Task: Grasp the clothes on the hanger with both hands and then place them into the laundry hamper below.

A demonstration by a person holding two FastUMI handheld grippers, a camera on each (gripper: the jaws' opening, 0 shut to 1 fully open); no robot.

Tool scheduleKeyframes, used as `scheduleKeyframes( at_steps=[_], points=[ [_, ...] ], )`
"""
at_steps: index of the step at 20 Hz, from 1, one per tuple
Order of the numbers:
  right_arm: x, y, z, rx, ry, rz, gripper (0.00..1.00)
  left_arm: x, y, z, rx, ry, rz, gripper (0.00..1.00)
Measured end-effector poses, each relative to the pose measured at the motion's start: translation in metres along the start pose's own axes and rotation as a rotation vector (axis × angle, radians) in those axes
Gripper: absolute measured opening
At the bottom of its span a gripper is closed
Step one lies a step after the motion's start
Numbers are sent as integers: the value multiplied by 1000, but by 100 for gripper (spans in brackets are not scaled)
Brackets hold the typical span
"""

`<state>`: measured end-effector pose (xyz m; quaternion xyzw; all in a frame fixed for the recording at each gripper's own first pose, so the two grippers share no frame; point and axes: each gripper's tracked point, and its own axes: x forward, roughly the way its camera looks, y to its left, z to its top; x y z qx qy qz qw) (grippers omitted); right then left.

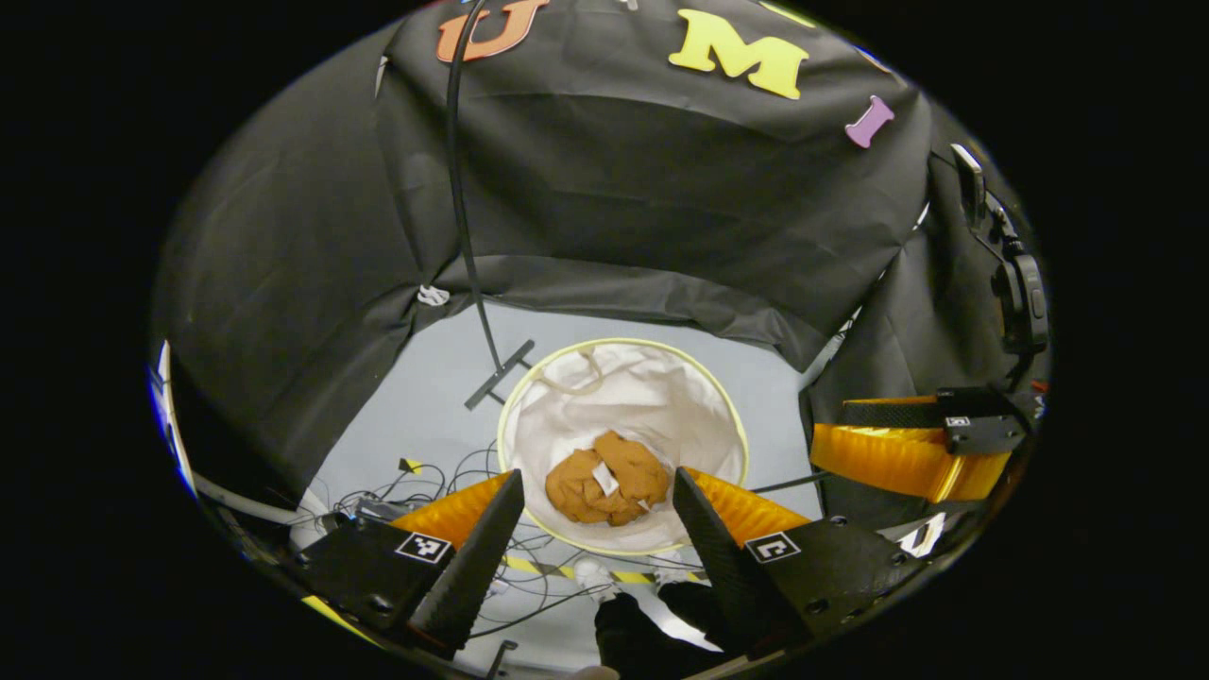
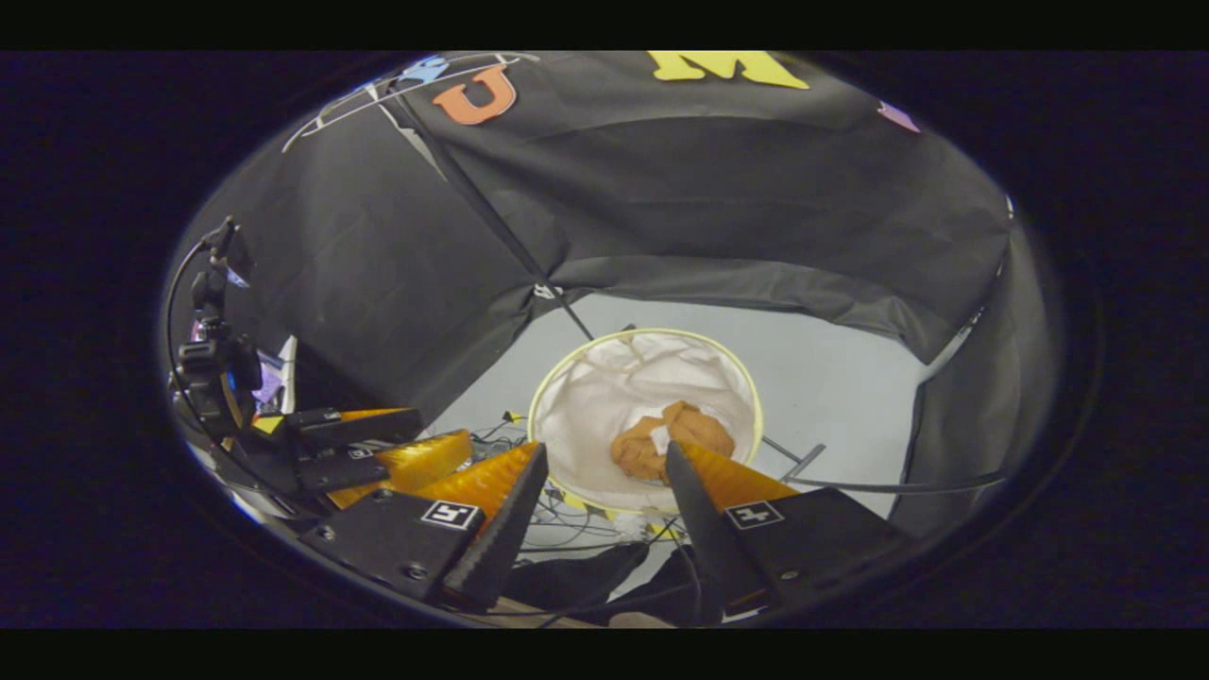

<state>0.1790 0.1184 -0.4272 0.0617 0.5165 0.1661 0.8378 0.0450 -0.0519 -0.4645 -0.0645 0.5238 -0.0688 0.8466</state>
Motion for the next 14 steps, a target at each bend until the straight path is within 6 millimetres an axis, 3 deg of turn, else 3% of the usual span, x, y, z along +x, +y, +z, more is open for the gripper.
scheduleKeyframes(
  at_steps=[4, 8, 11, 14],
  points=[
    [-2, -7, -8, 13, -3, -31, 81, -4, 2, -7, -7, -4, -8, 97],
    [-17, -13, -11, 10, -31, -76, 81, -10, 8, -3, 32, -46, 10, 100],
    [-44, -19, 0, 4, -101, -106, 81, -18, 4, 11, 69, -118, 14, 97],
    [-87, -21, 18, -19, -210, -125, 81, -46, 0, 44, 86, -239, 47, 100]
  ],
)
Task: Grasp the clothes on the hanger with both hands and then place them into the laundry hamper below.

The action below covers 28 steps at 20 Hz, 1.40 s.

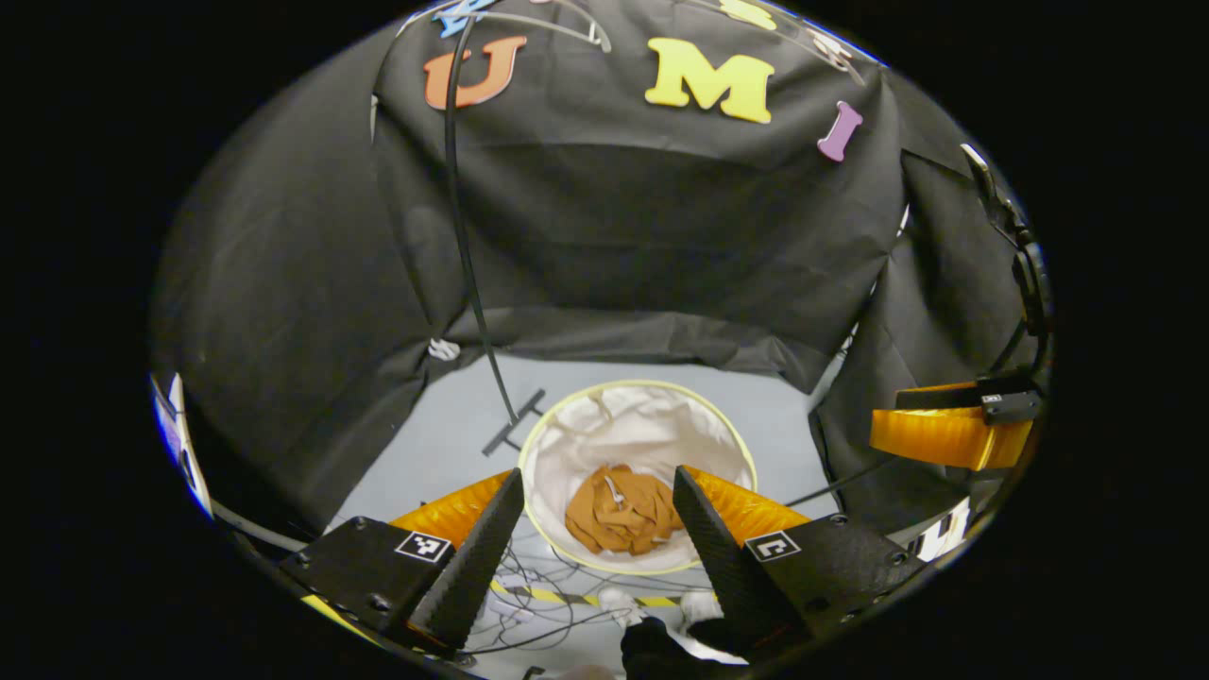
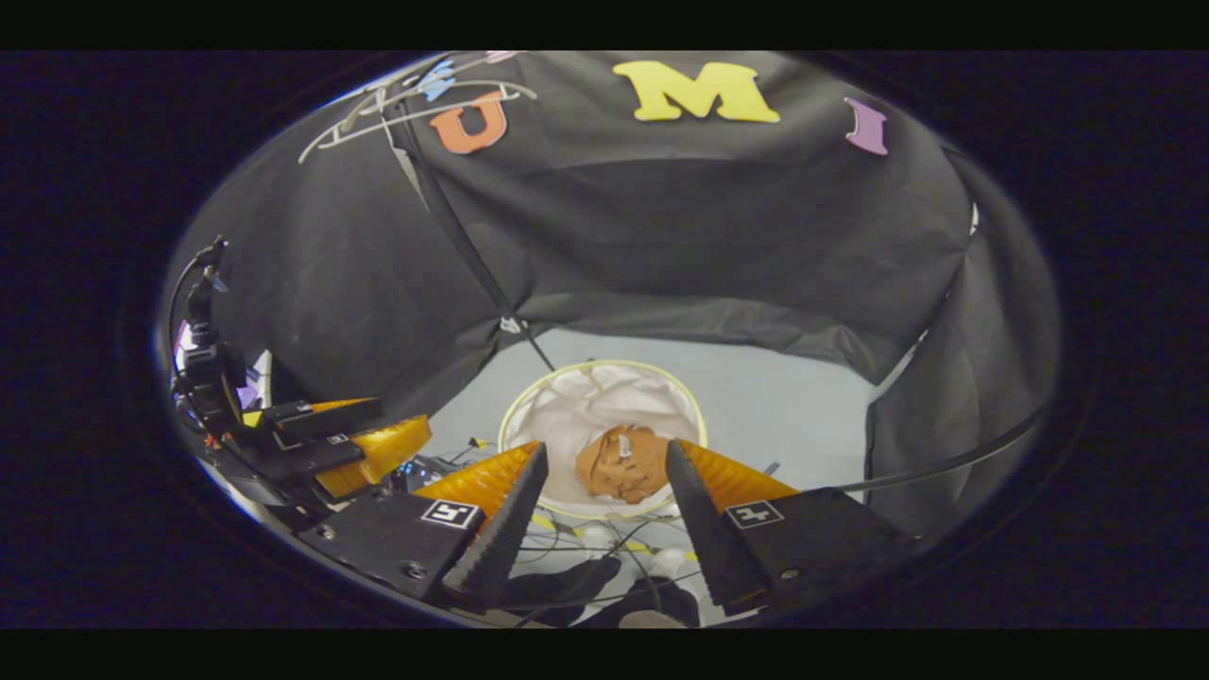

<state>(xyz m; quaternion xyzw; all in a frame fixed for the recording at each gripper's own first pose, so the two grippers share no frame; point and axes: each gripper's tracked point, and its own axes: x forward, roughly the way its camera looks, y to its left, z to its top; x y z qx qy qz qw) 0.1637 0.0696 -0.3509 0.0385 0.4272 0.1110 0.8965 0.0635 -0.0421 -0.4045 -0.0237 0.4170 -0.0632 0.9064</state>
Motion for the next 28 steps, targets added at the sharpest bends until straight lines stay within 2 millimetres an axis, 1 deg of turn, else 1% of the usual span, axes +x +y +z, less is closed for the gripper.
scheduleKeyframes(
  at_steps=[1, 2, 3, 4, 5, 6, 7, 8, 9, 10, 11, 12, 13, 14, 15, 16, 17, 18, 21, 22, 23, 25, 27, 28],
  points=[
    [-17, -3, 10, -9, -43, -5, 81, -10, -5, 17, 5, -49, 2, 97],
    [-35, -5, 24, -16, -94, -6, 81, -22, -9, 36, 16, -97, 6, 97],
    [-54, -7, 38, -23, -147, -12, 81, -39, -16, 53, 30, -146, 14, 100],
    [-65, -9, 49, -32, -198, -18, 81, -53, -21, 67, 46, -191, 22, 97],
    [-86, -11, 60, -37, -251, -13, 81, -71, -32, 83, 63, -241, 30, 97],
    [-112, -12, 68, -35, -307, -5, 81, -86, -45, 97, 78, -293, 32, 97],
    [-136, -16, 72, -33, -359, 2, 80, -103, -60, 108, 89, -338, 33, 94],
    [-160, -21, 75, -36, -409, 12, 81, -124, -74, 120, 101, -384, 31, 97],
    [-181, -26, 78, -38, -457, 17, 83, -144, -91, 131, 111, -428, 28, 97],
    [-203, -31, 80, -45, -504, 22, 83, -167, -103, 141, 124, -467, 30, 98],
    [-225, -38, 76, -50, -550, 25, 84, -195, -112, 145, 133, -502, 36, 100],
    [-249, -47, 74, -52, -589, 28, 89, -219, -122, 148, 136, -536, 42, 96],
    [-266, -53, 71, -50, -616, 29, 94, -236, -130, 151, 133, -561, 43, 98],
    [-294, -61, 60, -49, -653, 12, 99, -253, -137, 151, 129, -578, 48, 99],
    [-325, -80, 53, -53, -694, -6, 99, -268, -140, 153, 129, -592, 58, 96],
    [-351, -88, 50, -47, -730, -5, 99, -285, -143, 155, 136, -612, 73, 96],
    [-371, -92, 51, -32, -761, 6, 99, -303, -143, 156, 139, -625, 92, 98],
    [-386, -92, 49, -18, -791, 12, 99, -315, -143, 155, 143, -630, 102, 99],
    [-415, -94, 45, -10, -847, 3, 99, -348, -138, 156, 141, -658, 128, 98],
    [-421, -95, 44, -14, -861, -4, 99, -358, -138, 159, 142, -670, 130, 99],
    [-428, -96, 43, -15, -874, -14, 99, -369, -137, 158, 143, -685, 132, 96],
    [-437, -90, 39, -8, -892, -30, 99, -386, -132, 159, 138, -713, 131, 96],
    [-445, -86, 37, 4, -906, -52, 99, -399, -124, 157, 126, -740, 133, 98],
    [-447, -84, 34, 7, -904, -63, 99, -402, -117, 155, 122, -743, 142, 98]
  ],
)
